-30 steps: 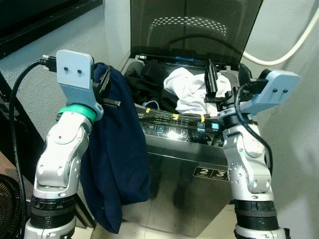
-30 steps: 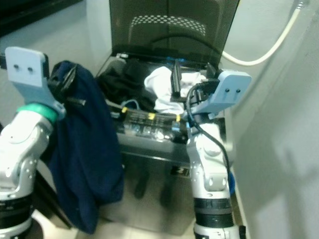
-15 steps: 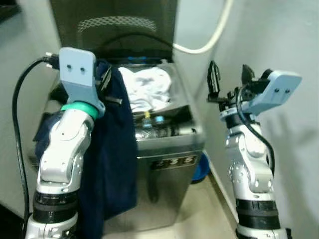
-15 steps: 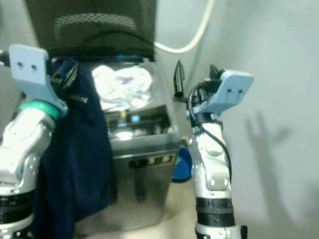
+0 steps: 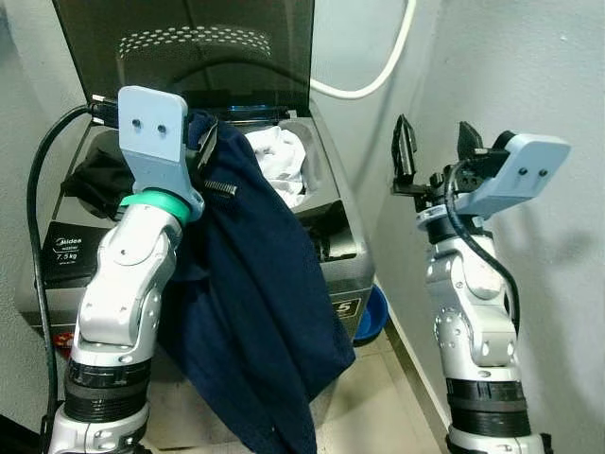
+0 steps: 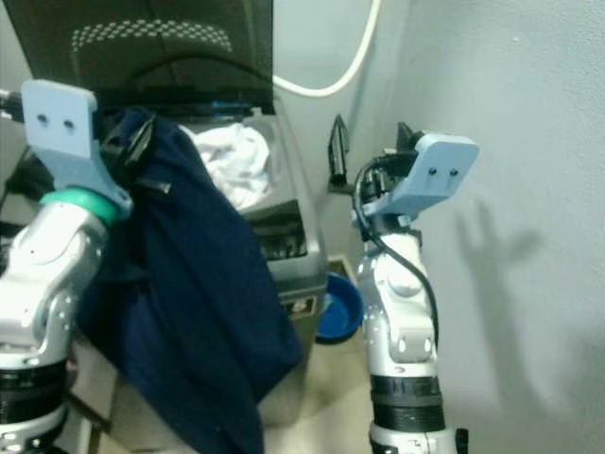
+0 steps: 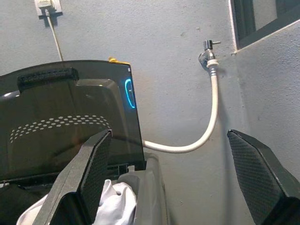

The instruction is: Clothes washing

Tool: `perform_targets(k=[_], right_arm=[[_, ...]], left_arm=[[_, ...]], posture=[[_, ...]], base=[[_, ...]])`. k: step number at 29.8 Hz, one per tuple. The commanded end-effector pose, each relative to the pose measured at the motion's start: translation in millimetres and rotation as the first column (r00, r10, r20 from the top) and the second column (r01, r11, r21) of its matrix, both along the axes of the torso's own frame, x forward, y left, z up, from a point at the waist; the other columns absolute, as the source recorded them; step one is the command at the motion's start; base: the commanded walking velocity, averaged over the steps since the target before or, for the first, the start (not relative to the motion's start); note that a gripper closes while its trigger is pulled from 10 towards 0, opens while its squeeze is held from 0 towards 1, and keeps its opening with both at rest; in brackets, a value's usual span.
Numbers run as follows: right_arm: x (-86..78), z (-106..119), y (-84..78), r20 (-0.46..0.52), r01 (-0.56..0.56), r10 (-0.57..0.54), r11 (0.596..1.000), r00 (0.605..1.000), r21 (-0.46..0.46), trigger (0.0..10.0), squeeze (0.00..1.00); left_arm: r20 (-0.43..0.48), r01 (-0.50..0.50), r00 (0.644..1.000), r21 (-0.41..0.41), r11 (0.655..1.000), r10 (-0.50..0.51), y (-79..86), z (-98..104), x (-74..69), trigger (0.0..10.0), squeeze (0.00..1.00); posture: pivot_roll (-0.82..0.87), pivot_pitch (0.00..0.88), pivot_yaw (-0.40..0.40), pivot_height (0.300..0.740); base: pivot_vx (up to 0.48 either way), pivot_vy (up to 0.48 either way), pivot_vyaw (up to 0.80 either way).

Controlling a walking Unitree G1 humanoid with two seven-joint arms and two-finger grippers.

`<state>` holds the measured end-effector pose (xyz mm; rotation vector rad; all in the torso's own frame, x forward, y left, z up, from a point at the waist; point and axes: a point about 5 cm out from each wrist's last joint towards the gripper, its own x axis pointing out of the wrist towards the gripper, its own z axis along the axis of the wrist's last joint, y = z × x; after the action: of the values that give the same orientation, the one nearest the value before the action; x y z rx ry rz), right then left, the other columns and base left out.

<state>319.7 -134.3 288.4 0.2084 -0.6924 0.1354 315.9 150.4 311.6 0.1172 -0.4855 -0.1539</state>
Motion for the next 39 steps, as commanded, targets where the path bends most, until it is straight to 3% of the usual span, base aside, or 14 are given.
perform_targets(k=[1,21,39], right_arm=[[-0.3,-1.4,1.7,-0.005,-0.011,0.011,1.0,1.0,-0.007,10.0,0.0],[-0.2,-1.1,1.2,-0.003,-0.01,0.01,1.0,1.0,-0.007,10.0,0.0],[-0.3,0.4,0.8,0.005,-0.012,0.012,1.0,1.0,-0.007,10.0,0.0]], left_arm=[[0.027,-0.017,1.0,0.009,1.0,0.016,2.0,2.2,-1.2,10.0,0.0],[0.026,-0.013,1.0,0.014,1.0,0.013,-0.6,1.8,-2.7,10.0,0.0],[0.035,0.028,0.999,0.012,1.0,-0.028,-5.2,4.5,-3.8,10.0,0.0]], posture=[[0.04,0.029,0.042,0.728],[0.04,0.028,0.042,0.728],[0.03,0.022,0.042,0.728]], base=[[0.379,0.0,0.0],[0.381,0.0,0.0],[0.0,0.0,0.0]])
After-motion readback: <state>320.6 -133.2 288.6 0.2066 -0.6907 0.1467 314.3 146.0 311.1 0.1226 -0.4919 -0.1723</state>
